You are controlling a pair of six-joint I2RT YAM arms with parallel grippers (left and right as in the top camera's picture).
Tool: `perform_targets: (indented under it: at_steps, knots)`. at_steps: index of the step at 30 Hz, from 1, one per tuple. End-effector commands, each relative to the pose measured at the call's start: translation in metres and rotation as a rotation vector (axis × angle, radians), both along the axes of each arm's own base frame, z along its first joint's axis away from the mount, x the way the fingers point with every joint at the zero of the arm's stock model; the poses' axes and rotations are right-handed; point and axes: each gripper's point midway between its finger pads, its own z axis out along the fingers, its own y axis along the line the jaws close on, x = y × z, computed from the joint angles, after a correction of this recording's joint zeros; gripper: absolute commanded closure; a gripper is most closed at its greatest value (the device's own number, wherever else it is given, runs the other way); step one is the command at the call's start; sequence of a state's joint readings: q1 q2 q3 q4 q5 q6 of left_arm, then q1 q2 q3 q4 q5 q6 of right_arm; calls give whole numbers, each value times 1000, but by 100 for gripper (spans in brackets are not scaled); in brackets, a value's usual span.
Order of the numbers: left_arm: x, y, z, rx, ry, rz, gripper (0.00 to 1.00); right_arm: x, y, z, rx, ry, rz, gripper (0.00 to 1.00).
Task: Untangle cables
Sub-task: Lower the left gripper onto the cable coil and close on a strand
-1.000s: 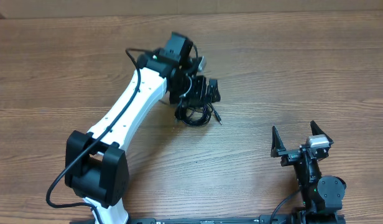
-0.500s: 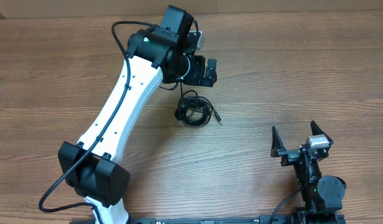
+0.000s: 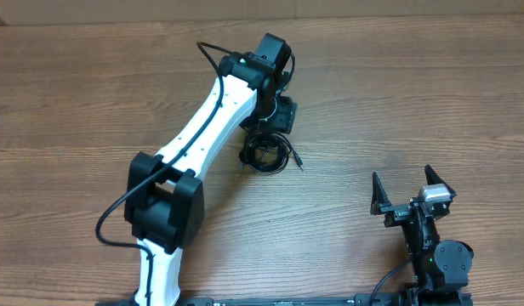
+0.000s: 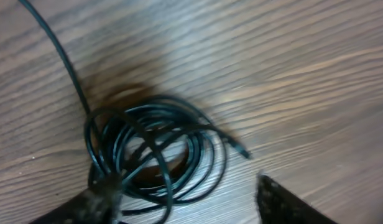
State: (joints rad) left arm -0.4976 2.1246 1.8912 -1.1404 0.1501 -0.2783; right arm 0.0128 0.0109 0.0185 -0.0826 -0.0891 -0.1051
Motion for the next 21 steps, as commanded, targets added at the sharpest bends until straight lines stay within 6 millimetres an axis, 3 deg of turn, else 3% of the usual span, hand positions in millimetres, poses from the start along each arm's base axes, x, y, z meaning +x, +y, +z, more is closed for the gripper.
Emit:
perform_targets:
  at_steps: [1,4,21]
  knots:
    - [-5,8,-25,62,57,-5,46,0,-2,-2,-1,-2,-8,0]
    - [-10,10,-34,80,88,-6,57,0,-2,-2,-1,-2,-8,0]
    - [-17,13,-36,94,128,42,64,0,-2,-2,-1,-2,-8,0]
